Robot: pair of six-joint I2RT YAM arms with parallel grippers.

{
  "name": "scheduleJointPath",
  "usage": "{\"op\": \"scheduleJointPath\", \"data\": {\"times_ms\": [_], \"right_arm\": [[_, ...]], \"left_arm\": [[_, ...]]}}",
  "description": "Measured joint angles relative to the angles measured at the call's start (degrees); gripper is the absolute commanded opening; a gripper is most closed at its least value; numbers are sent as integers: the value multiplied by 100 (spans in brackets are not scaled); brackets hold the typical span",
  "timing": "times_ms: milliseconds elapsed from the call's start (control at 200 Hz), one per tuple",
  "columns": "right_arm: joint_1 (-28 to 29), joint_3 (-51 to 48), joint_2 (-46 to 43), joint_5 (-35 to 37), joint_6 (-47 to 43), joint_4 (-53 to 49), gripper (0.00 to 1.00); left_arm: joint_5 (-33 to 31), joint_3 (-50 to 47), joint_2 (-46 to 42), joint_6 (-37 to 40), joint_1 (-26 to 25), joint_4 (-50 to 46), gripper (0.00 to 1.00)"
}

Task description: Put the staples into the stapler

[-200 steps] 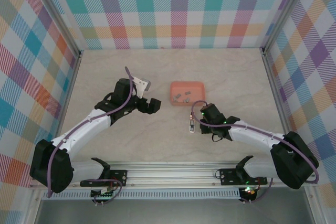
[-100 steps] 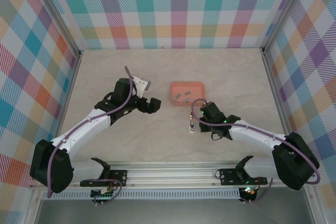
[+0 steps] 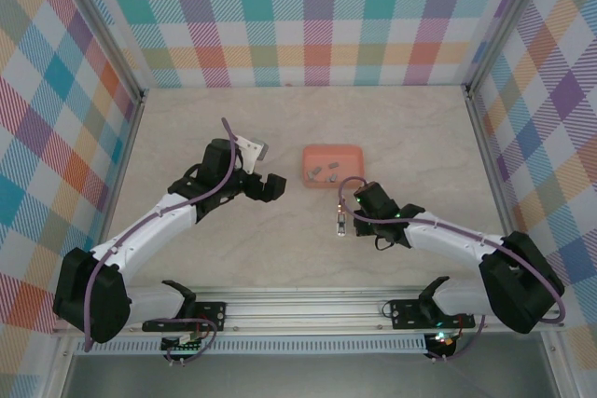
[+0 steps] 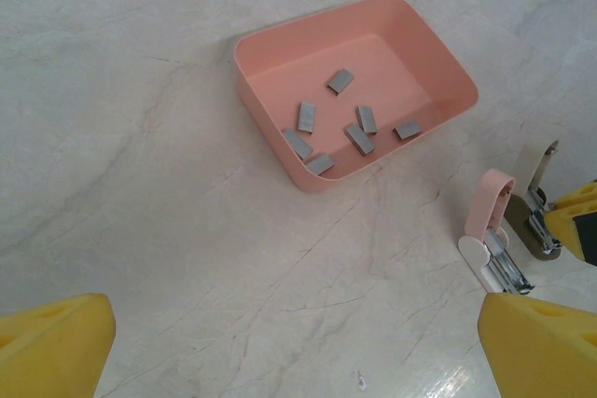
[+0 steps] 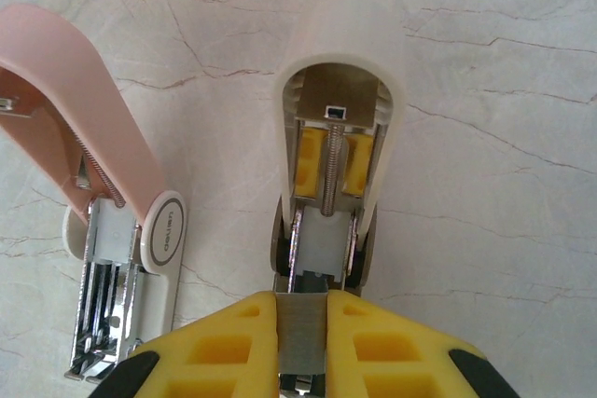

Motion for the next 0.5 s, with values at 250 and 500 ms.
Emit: {"op": "scheduleJointPath", "data": {"times_ms": [250, 500], "right_arm": [[0, 0, 13, 20, 20, -15, 15], [0, 0, 76, 17, 22, -17, 15]], "left_arm": [[0, 2, 15, 0, -2, -2, 100], [0, 2, 15, 0, 0, -2, 100]]}}
